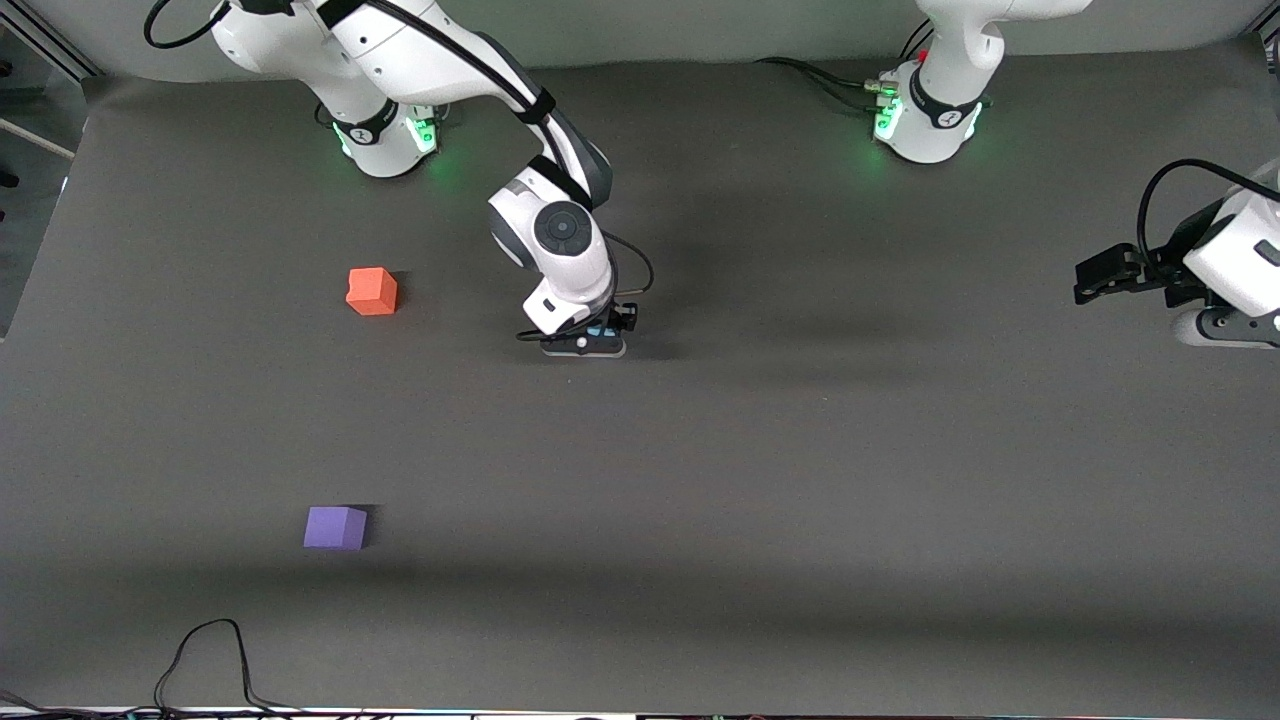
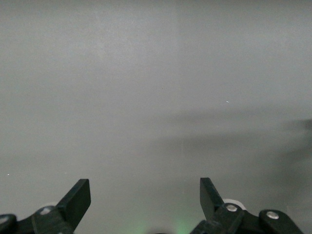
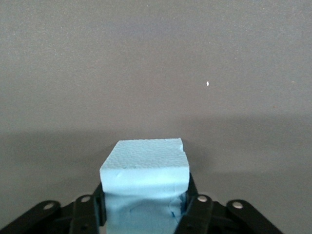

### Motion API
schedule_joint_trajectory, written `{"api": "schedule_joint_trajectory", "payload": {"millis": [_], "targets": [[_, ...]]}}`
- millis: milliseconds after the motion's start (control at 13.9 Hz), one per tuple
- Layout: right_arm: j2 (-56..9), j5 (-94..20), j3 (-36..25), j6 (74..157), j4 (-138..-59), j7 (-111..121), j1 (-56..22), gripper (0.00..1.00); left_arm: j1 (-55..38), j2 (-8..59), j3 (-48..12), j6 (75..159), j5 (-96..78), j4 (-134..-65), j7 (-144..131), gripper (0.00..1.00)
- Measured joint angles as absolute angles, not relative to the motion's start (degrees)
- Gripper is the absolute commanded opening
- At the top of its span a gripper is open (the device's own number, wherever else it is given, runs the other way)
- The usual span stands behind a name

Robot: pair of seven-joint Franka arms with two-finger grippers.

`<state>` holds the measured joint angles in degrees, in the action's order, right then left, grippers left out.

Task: Place blue block between orange and purple blocks
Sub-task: 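Lift and carry the blue cube toward the orange cube with the right gripper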

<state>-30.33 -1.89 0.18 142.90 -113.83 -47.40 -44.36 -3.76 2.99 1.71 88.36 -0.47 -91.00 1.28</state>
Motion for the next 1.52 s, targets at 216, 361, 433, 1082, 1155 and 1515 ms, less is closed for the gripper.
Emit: {"api": "schedule_joint_trajectory", "payload": {"millis": [216,361,433,1082,1155,1515], "targets": [[-29.98,-1.89,0.17,142.86,-113.06,-47.47,-44.32,0.55,-3.74,2.99,1.63,88.32,-0.46,-91.0,1.28,1.0],[-27.77,-1.88,-0.1,140.55,-111.57,-46.95,-44.11,0.55,-3.73,2.99,1.63,88.31,-0.46,-91.0,1.28,1.0],[-25.73,-1.87,-0.61,137.32,-110.15,-46.17,-43.99,0.55,-3.73,2.99,1.62,88.31,-0.45,-91.0,1.28,1.0],[-14.25,-4.52,-7.24,93.61,-77.82,-34.46,-39.29,0.55,-3.71,2.97,1.52,88.32,-0.44,-90.98,1.29,1.0],[-14.3,-4.88,-7.29,91.92,-75.96,-33.2,-37.88,0.55,-3.69,2.96,1.52,88.38,-0.44,-90.97,1.29,1.0],[-14.5,-5.05,-7.54,88.57,-73.22,-26.3,-32.3,0.55,-3.59,2.96,1.53,88.7,-0.44,-90.92,1.29,1.0]]}}
